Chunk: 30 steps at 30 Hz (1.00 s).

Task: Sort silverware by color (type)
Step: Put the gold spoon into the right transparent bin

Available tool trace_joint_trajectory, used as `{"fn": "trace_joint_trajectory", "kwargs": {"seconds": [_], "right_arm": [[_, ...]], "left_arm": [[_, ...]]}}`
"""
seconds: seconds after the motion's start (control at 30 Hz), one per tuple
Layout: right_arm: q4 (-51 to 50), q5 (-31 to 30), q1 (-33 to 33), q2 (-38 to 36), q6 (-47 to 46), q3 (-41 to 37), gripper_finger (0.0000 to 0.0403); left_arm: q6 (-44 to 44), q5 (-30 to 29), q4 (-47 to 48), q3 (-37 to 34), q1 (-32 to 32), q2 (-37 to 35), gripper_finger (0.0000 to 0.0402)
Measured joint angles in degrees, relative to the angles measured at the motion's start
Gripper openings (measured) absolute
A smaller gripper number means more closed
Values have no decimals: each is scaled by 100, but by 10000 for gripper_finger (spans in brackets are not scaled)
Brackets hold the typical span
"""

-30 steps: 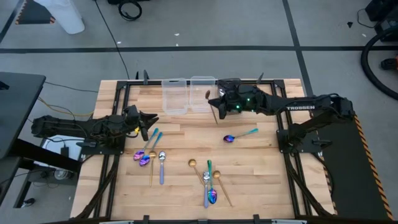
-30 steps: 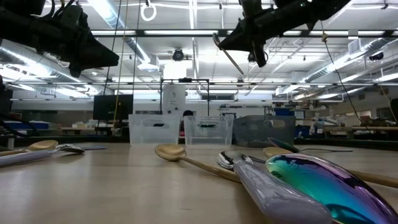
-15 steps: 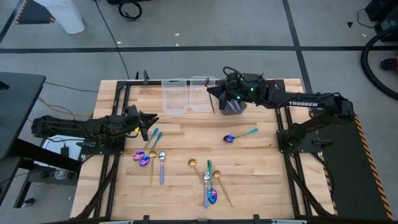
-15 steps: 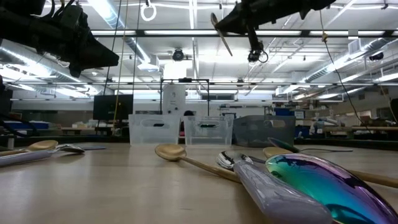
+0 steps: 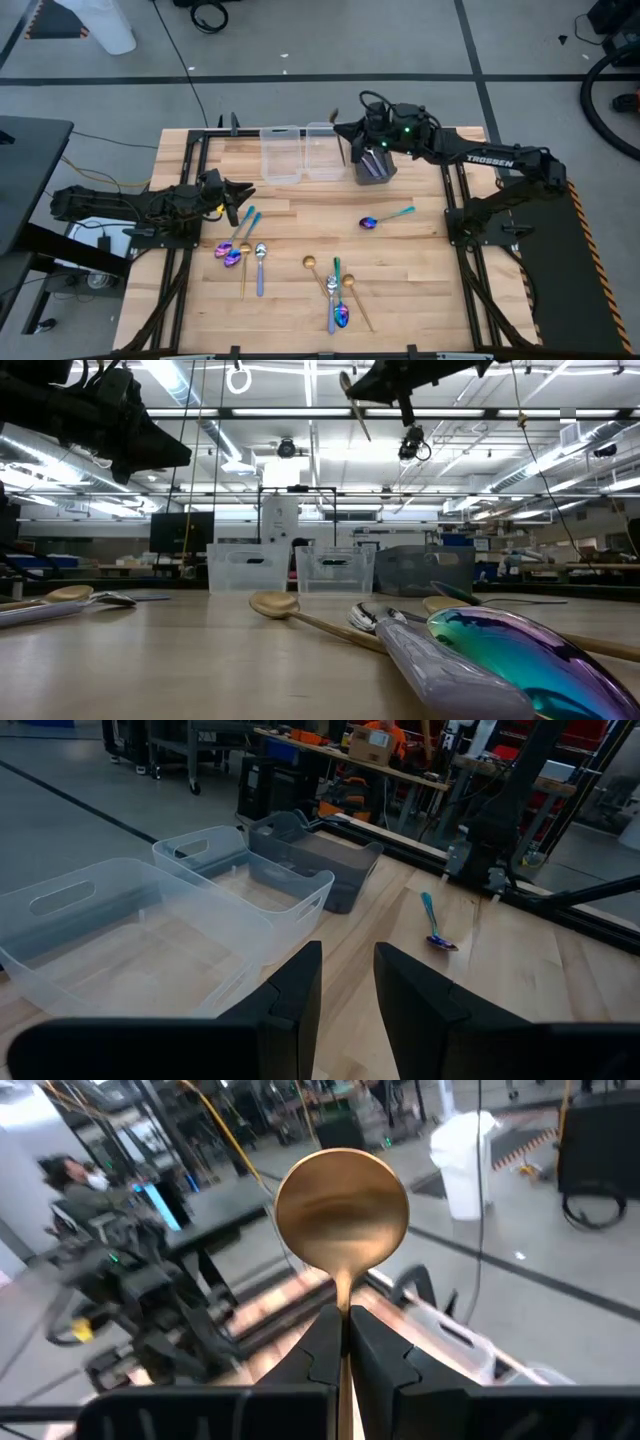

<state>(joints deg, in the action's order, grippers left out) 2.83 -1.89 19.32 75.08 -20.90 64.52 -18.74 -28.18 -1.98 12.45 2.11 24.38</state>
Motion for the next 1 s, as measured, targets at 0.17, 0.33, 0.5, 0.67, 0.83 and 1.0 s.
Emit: {"fn": "trace_joint_trajectory", "kwargs": {"seconds": [0.17,0.33,0.5,0.67,0.83,1.0], "right_arm": [[215,36,94,436,2,-1,20],[249,177,200,1016,76,241,20],[57,248,288,1680,324,770,20],[-268,304,433,2304,501,1308,20],[-594,260,596,2811,642,1680,20],[-703,234,799,3140,638,1713,20]], "left_arm": [[0,-2,-46,0,-2,0,102],[0,-2,-43,0,0,0,102],[2,-2,-37,0,0,0,102],[2,-2,-35,1,0,0,102],[6,-2,-23,0,0,0,102],[7,-1,-18,0,0,0,102]]}}
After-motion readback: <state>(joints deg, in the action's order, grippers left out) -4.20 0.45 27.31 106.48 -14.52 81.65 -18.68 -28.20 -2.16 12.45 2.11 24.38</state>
